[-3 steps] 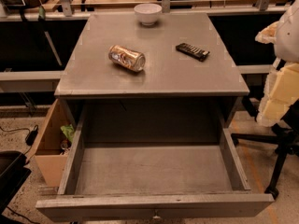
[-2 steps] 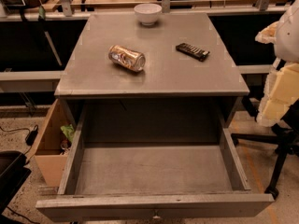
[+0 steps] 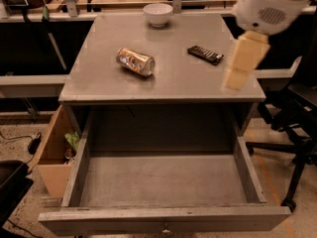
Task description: Place orange can upright
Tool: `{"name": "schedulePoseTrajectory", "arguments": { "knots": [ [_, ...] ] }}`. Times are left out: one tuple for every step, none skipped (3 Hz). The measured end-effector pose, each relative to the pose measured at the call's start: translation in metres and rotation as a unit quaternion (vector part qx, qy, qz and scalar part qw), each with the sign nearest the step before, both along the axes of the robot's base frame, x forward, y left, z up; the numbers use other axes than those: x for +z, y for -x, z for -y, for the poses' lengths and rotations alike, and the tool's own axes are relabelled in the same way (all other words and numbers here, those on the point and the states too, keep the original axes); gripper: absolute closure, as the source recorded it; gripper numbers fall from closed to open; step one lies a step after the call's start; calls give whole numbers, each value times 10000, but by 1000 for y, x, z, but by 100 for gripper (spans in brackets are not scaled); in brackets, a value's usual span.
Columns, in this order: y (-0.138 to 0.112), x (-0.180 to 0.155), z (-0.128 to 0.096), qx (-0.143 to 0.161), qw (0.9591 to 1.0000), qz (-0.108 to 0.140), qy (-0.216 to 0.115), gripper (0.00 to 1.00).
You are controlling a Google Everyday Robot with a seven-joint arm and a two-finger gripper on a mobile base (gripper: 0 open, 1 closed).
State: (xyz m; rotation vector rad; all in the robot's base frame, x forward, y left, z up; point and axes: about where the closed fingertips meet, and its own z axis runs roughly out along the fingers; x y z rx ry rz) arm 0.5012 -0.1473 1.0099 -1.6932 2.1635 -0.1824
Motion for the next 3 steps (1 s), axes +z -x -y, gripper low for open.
{"name": "schedulePoseTrajectory", "arguments": {
  "knots": [
    [-32, 12, -50, -166, 9996, 158, 173, 0],
    [-65, 10, -91, -672, 9958, 214, 577, 0],
    [-98, 7, -124, -987, 9909, 357, 838, 0]
  ]
}}
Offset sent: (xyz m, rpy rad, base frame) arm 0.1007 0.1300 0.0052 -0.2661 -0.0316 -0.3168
